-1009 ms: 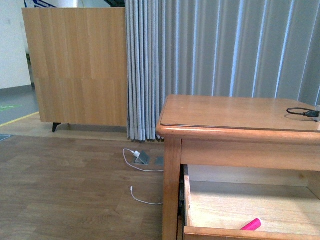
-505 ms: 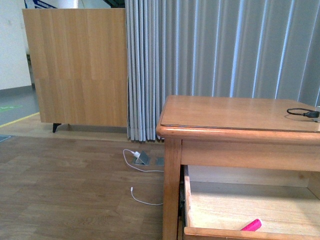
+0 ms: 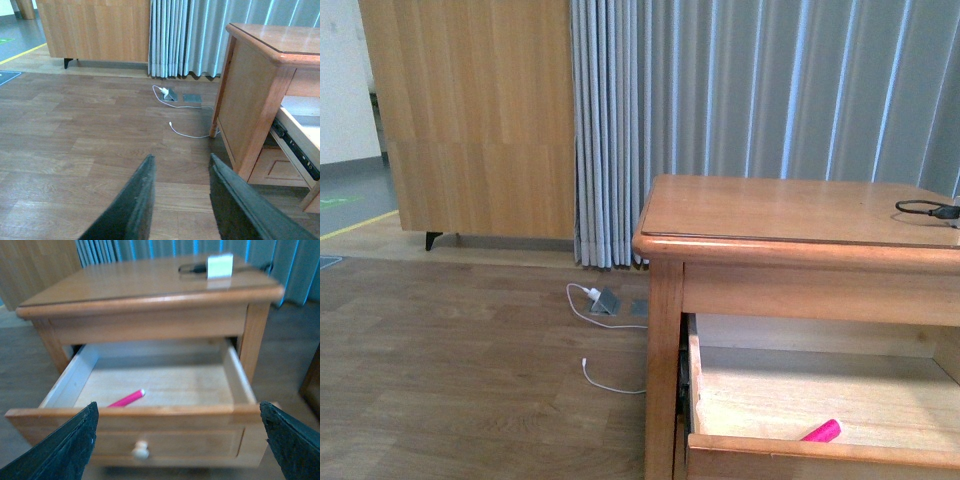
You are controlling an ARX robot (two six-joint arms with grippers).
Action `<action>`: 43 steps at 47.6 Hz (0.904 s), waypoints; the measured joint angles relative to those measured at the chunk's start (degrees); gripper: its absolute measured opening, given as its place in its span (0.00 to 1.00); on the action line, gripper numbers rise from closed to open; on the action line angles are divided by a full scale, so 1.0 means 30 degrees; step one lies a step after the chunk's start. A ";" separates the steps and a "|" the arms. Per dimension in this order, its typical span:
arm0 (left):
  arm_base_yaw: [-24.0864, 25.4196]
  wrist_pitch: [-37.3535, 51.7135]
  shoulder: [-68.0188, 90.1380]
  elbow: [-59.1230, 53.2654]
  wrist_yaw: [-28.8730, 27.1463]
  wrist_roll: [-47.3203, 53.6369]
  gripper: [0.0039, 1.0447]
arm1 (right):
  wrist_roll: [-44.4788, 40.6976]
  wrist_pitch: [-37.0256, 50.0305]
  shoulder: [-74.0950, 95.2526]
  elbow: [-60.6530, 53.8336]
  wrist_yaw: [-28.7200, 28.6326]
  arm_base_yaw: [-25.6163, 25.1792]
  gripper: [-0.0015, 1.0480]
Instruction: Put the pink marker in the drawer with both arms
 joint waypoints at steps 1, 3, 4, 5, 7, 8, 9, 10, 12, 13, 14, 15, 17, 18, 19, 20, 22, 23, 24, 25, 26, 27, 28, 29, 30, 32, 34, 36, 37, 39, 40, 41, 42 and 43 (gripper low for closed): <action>0.0000 0.0000 0.0000 0.0000 0.0007 0.0000 0.39 | 0.0568 -0.0707 0.0182 0.0182 -0.0146 0.0000 0.92; 0.0000 0.0000 0.0000 0.0000 0.0007 0.0000 0.50 | 0.1013 -0.1705 0.0721 0.0525 -0.0393 0.0182 0.92; 0.0000 0.0000 0.0000 0.0000 0.0007 0.0000 0.51 | 0.1020 -0.1880 0.0845 0.0597 -0.0444 0.0226 0.92; 0.0000 0.0000 0.0000 0.0000 0.0007 0.0000 0.55 | 0.1013 -0.2244 0.1144 0.0765 -0.0495 0.0335 0.92; 0.0000 0.0000 0.0000 0.0000 0.0007 0.0000 0.62 | 0.0911 -0.2652 0.1865 0.1042 -0.0393 0.0568 0.92; 0.0000 0.0000 0.0000 0.0000 0.0007 0.0000 0.65 | 0.0794 -0.2732 0.2280 0.1158 -0.0248 0.0692 0.92; 0.0000 0.0000 0.0000 0.0000 0.0007 0.0000 0.68 | 0.0721 -0.2805 0.2754 0.1275 -0.0182 0.0823 0.92; 0.0000 0.0000 0.0000 0.0000 0.0007 0.0000 0.72 | 0.0619 -0.2849 0.3286 0.1413 -0.0087 0.0947 0.92; 0.0000 0.0000 0.0000 0.0000 0.0007 0.0000 0.79 | 0.0444 -0.2856 0.4437 0.1661 0.0299 0.1246 0.92; 0.0000 0.0000 0.0000 0.0000 0.0007 0.0000 0.82 | 0.0350 -0.2783 0.5042 0.1763 0.0554 0.1435 0.92; 0.0000 0.0000 0.0000 0.0000 0.0007 0.0000 0.86 | 0.0299 -0.2674 0.5646 0.1851 0.0692 0.1625 0.92; 0.0000 0.0000 0.0000 0.0000 0.0007 0.0000 0.91 | 0.0204 -0.2499 0.6615 0.1967 0.0831 0.1909 0.92; 0.0000 0.0000 0.0000 0.0000 0.0007 0.0015 0.96 | -0.0087 -0.2310 0.8473 0.2280 0.1355 0.2630 0.92; 0.0000 0.0000 0.0000 0.0000 0.0007 0.0015 0.95 | -0.0233 -0.2266 0.9071 0.2426 0.1384 0.2892 0.92; 0.0000 0.0000 0.0000 0.0000 0.0007 0.0007 0.94 | -0.0437 -0.2266 0.9668 0.2601 0.1348 0.3126 0.92; 0.0000 0.0000 0.0000 0.0000 0.0007 0.0015 0.94 | -0.0532 -0.2280 1.0258 0.2812 0.1341 0.3359 0.92; 0.0000 0.0000 0.0000 0.0000 0.0007 0.0015 0.94 | -0.0729 -0.2317 1.1409 0.3300 0.1282 0.3861 0.92; 0.0000 0.0000 0.0000 0.0000 0.0007 0.0015 0.94 | -0.0882 -0.2331 1.1963 0.3555 0.1224 0.4124 0.92; 0.0000 0.0000 0.0000 0.0000 0.0007 0.0015 0.94 | -0.1005 -0.2324 1.2757 0.3934 0.1253 0.4510 0.92; 0.0000 0.0000 0.0000 0.0000 0.0007 0.0015 0.94 | -0.1100 -0.2208 1.3508 0.4277 0.1450 0.4889 0.92; 0.0000 0.0000 0.0000 0.0000 0.0007 0.0015 0.94 | -0.1158 -0.2062 1.3988 0.4488 0.1581 0.5136 0.92; 0.0000 0.0000 0.0000 0.0000 0.0007 0.0015 0.94 | -0.1209 -0.1865 1.4455 0.4692 0.1770 0.5362 0.92; 0.0000 0.0000 0.0000 0.0000 0.0000 0.0015 0.94 | -0.1224 -0.1639 1.4899 0.4881 0.1829 0.5559 0.92; 0.0000 0.0000 0.0000 0.0000 0.0007 0.0015 0.94 | -0.1224 -0.1530 1.5125 0.4976 0.1902 0.5646 0.92; 0.0000 0.0000 0.0000 0.0000 0.0007 0.0015 0.94 | -0.1224 -0.1311 1.5569 0.5180 0.2011 0.5807 0.92; 0.0000 0.0000 0.0000 0.0000 0.0007 0.0015 0.94 | -0.1217 -0.0845 1.6487 0.5617 0.2302 0.6084 0.92; 0.0000 0.0000 0.0000 0.0000 0.0007 0.0015 0.94 | -0.1209 -0.0379 1.7435 0.6062 0.2528 0.6251 0.92; 0.0000 0.0000 0.0000 0.0000 0.0007 0.0015 0.94 | -0.1209 -0.0029 1.8163 0.6397 0.2798 0.6339 0.92; 0.0000 0.0000 0.0000 0.0000 0.0007 0.0015 0.94 | -0.1209 0.0328 1.8877 0.6717 0.3126 0.6404 0.92; 0.0000 0.0000 0.0000 0.0000 0.0007 0.0015 0.94 | -0.1224 0.0925 2.0014 0.7213 0.3716 0.6521 0.92; 0.0000 0.0000 0.0000 0.0000 0.0007 0.0015 0.94 | -0.1217 0.1319 2.0648 0.7490 0.3993 0.6564 0.92; 0.0000 0.0000 0.0000 0.0000 0.0007 0.0015 0.94 | -0.1217 0.1464 2.0837 0.7570 0.4087 0.6579 0.92; 0.0000 0.0000 0.0000 0.0000 0.0007 0.0015 0.94 | -0.1188 0.1719 2.1194 0.7737 0.4269 0.6608 0.92; 0.0000 0.0000 0.0000 -0.0007 0.0007 0.0015 0.94 | -0.1144 0.1894 2.1529 0.7883 0.4371 0.6637 0.92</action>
